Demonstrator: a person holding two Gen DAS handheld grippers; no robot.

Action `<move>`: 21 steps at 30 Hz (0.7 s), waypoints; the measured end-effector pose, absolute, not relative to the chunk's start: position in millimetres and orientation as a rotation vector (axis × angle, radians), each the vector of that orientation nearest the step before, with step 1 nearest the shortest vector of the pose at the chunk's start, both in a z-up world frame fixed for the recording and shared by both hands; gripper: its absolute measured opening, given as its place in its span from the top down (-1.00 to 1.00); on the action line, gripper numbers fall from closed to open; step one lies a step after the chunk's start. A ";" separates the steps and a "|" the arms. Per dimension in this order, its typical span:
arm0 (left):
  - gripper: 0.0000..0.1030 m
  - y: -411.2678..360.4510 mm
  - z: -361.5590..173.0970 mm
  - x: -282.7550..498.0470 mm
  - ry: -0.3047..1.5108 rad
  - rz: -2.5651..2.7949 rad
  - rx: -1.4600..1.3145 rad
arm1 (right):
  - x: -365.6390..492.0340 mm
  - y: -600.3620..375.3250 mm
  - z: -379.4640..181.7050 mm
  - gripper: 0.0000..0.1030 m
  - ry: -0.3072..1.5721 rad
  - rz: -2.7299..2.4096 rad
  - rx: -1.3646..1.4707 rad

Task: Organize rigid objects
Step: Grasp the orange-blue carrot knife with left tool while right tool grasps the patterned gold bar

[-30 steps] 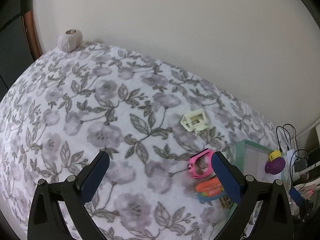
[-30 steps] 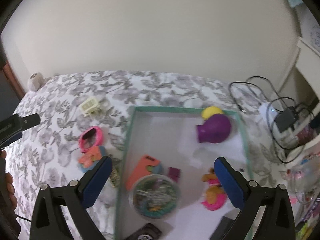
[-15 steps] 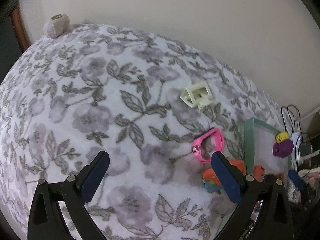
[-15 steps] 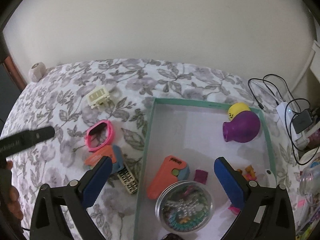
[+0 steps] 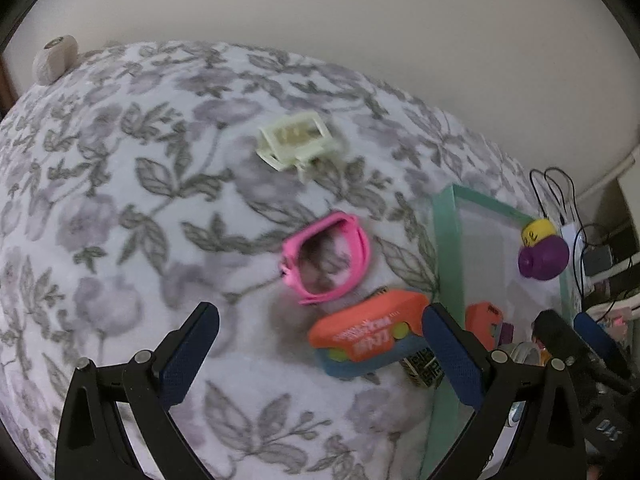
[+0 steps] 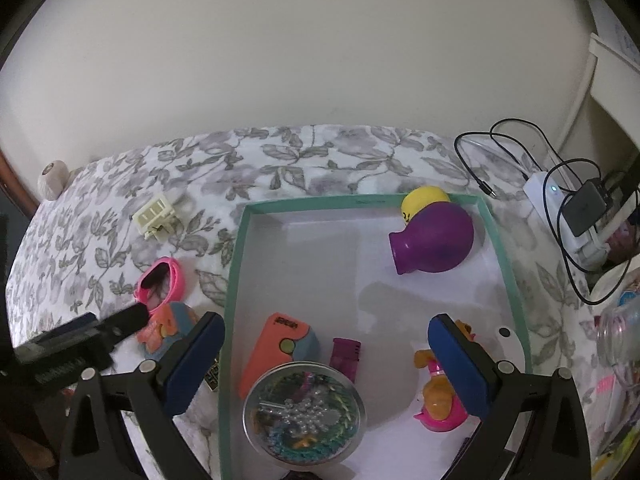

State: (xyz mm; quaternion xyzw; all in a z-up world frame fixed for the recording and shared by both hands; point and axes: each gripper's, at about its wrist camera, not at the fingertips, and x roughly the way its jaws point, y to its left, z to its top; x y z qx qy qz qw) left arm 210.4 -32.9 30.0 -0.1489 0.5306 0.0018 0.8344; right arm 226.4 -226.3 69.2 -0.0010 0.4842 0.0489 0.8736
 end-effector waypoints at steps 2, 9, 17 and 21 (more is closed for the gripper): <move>-0.97 -40.6 24.9 210.6 1.126 -0.008 -0.314 | 225.8 -227.6 69.0 -1.00 1.013 0.106 0.006; -0.97 -55.5 12.9 213.5 1.103 -0.036 -0.344 | 225.6 -230.9 67.6 -1.00 1.019 0.105 0.023; -0.97 -46.2 1.0 214.2 1.175 0.020 -0.335 | 225.6 -231.3 65.5 -1.00 1.027 0.105 0.024; -0.97 -42.2 0.4 211.5 1.211 0.066 -0.267 | 225.1 -225.0 65.5 -1.00 1.026 0.123 0.013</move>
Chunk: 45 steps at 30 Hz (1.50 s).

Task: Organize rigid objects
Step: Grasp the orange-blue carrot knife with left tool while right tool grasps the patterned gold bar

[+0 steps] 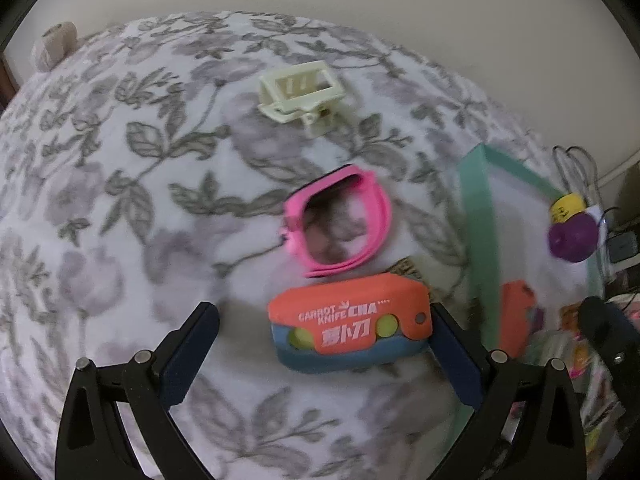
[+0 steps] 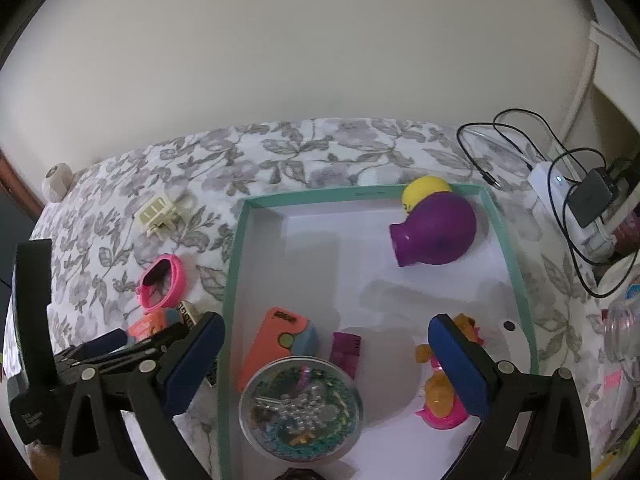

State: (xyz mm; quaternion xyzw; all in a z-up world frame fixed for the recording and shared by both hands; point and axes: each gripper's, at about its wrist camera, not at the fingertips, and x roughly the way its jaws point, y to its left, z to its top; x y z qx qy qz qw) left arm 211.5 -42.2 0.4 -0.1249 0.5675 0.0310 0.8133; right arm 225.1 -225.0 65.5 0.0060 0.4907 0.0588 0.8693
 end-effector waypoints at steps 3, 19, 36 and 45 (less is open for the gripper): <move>-0.97 -33.6 -0.4 208.3 1.250 0.072 -0.243 | 224.6 -220.8 66.2 -1.00 1.023 0.135 0.006; -0.97 34.4 -7.0 196.1 1.338 0.109 -0.189 | 222.1 -189.3 62.3 -1.00 1.022 0.193 -0.051; -0.97 145.3 22.6 180.4 1.206 0.304 -0.368 | 213.6 -134.9 64.4 -0.51 0.958 0.346 -0.112; -0.97 133.9 32.9 184.9 1.139 0.172 -0.447 | 214.8 -115.7 48.4 -0.03 0.989 0.411 -0.149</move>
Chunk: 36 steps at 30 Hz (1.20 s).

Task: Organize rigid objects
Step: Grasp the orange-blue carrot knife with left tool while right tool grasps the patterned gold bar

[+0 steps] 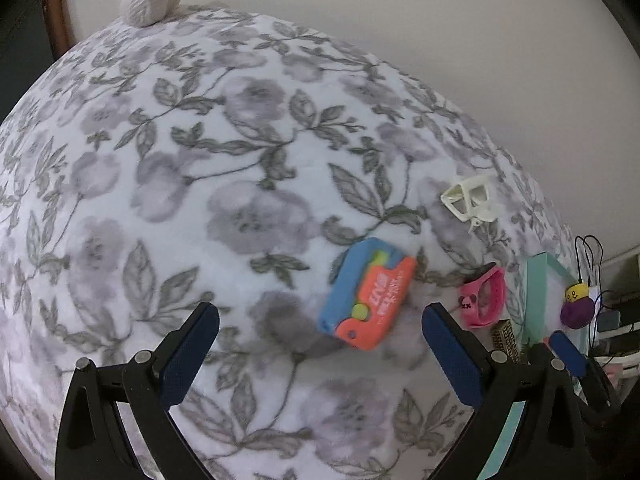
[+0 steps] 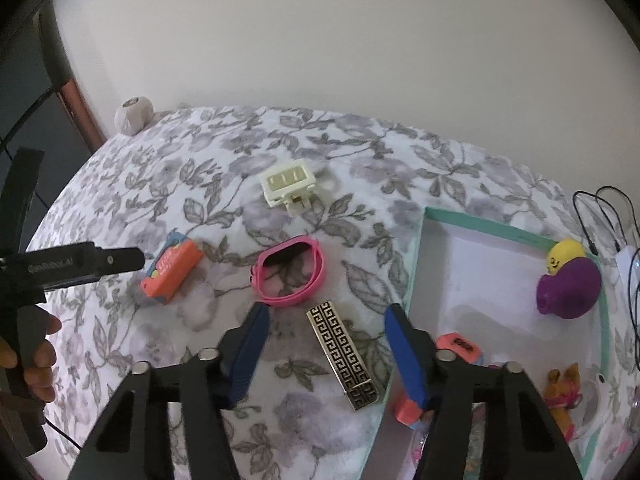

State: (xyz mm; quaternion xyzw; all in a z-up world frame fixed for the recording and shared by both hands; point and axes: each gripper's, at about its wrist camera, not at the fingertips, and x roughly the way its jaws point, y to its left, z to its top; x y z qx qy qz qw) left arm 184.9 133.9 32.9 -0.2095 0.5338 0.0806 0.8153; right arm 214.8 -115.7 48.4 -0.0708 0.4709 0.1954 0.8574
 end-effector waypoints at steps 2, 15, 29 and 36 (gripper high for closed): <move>-0.97 124.8 30.1 189.9 1.137 0.155 -0.428 | 216.9 -115.3 44.5 -0.02 0.999 0.415 -0.143; -0.91 100.0 17.7 202.7 1.130 0.096 -0.368 | 223.9 -107.0 13.1 0.03 1.057 0.386 -0.205; -0.55 79.0 6.3 211.5 1.122 0.105 -0.348 | 216.6 -99.8 1.5 0.17 1.138 0.411 -0.181; -0.29 79.8 6.5 211.0 1.108 0.134 -0.310 | 213.8 -95.4 0.0 0.23 1.136 0.410 -0.192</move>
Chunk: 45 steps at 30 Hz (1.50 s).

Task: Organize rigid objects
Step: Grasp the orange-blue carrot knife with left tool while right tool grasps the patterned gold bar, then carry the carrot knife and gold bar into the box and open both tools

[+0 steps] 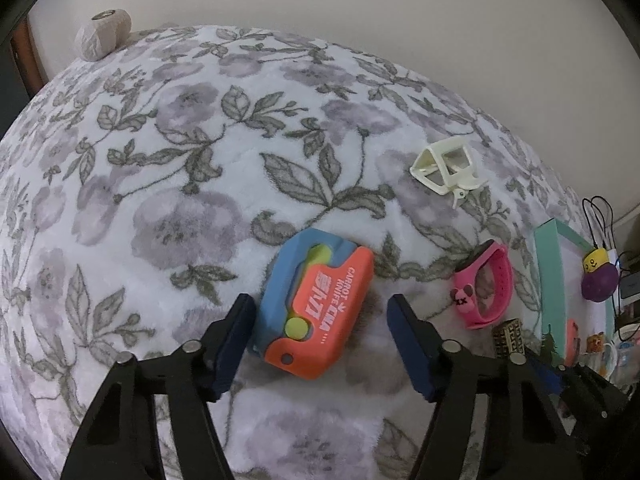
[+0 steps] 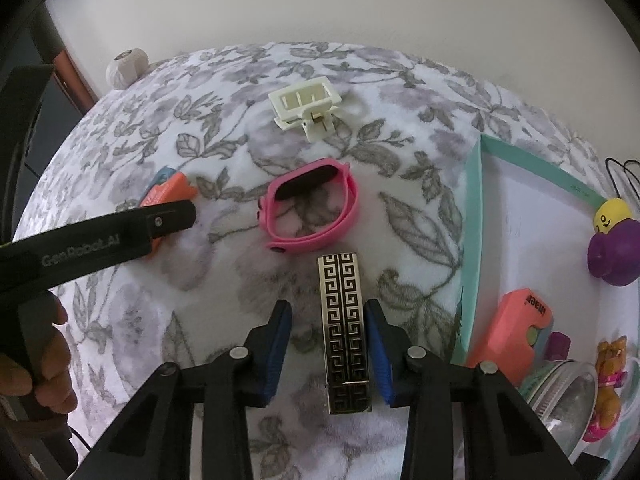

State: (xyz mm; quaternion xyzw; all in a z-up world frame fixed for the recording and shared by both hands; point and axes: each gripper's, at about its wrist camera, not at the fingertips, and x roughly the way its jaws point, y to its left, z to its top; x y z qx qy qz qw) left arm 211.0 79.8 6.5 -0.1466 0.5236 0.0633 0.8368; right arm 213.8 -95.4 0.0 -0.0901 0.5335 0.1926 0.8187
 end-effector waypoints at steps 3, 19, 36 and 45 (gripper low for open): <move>-0.15 81.0 7.2 210.1 1.104 0.149 -0.308 | 211.6 -93.3 -0.1 0.24 1.128 0.404 -0.212; -0.02 82.7 8.7 206.5 1.103 0.188 -0.322 | 212.0 -101.5 1.6 0.56 1.132 0.382 -0.212; 0.11 87.4 30.9 201.8 1.041 0.202 -0.345 | 212.8 -107.2 10.0 0.58 1.143 0.460 -0.063; 0.11 88.3 77.0 191.5 0.918 0.185 -0.369 | 213.1 -127.3 50.9 0.58 1.052 0.503 0.066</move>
